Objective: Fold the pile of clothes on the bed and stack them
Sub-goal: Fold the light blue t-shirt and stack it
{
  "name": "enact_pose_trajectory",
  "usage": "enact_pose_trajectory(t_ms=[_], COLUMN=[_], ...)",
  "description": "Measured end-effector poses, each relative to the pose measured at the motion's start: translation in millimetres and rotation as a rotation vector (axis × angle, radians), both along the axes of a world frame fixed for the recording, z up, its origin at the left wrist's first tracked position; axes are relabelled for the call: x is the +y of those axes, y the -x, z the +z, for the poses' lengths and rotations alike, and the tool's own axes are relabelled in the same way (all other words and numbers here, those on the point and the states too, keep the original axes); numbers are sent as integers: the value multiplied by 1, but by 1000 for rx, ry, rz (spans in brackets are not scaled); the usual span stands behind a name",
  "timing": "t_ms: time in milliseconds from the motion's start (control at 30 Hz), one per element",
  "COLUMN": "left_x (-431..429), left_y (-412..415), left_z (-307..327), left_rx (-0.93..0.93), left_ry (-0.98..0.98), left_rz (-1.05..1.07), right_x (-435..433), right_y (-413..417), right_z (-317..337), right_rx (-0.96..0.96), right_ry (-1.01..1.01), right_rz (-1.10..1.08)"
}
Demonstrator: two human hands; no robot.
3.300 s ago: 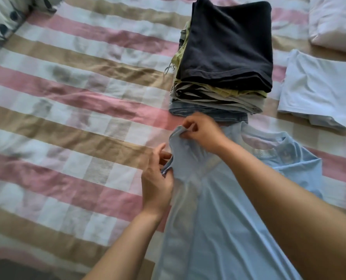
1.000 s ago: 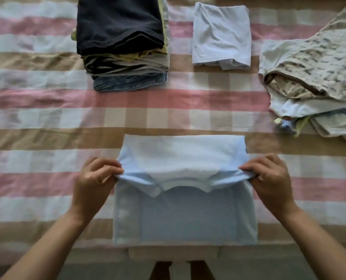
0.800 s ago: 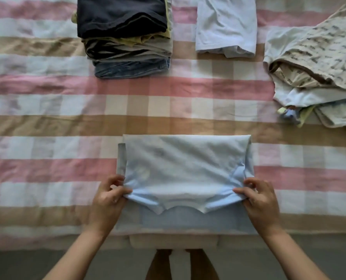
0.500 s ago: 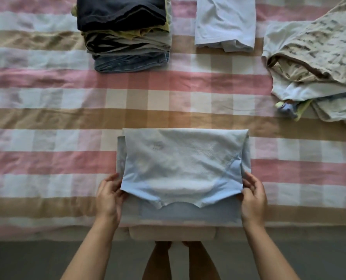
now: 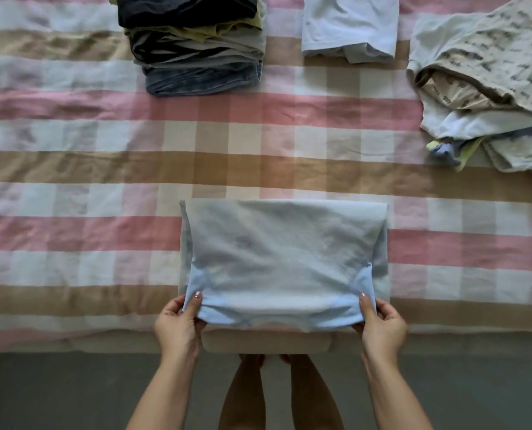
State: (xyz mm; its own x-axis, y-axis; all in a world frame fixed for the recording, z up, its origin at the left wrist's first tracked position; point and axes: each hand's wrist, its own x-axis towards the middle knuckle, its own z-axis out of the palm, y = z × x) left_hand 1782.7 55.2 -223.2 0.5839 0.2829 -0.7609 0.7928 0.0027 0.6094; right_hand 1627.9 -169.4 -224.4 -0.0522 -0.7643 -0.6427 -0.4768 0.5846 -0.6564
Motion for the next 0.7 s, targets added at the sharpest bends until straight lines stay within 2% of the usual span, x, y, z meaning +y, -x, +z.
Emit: enact_pose_trajectory(t_ms=[100, 233, 333, 400, 467, 600, 700], left_x=[2, -8, -34, -50, -62, -64, -64], left_y=[-1, -6, -30, -61, -93, -125, -130], left_z=[-4, 3, 8, 4, -1, -4, 0], left_rx=[-71, -388, -576, -549, -443, -244, -304], left_ry=[-138, -517, -549, -481, -414, -422, -417], left_rz=[-168, -492, -701, -708, -629, -558, -615], right_x=[-1, -4, -21, -41, -64, -92, -99], right_y=[-2, -8, -24, -46, -70, -96, -101], right_z=[-8, -2, 6, 7, 6, 0, -3], right_rx=[67, 184, 232, 238, 246, 223, 118], right_ry=[50, 329, 538, 508, 455, 290, 288], right_rz=[43, 212, 395, 466, 490, 441, 434])
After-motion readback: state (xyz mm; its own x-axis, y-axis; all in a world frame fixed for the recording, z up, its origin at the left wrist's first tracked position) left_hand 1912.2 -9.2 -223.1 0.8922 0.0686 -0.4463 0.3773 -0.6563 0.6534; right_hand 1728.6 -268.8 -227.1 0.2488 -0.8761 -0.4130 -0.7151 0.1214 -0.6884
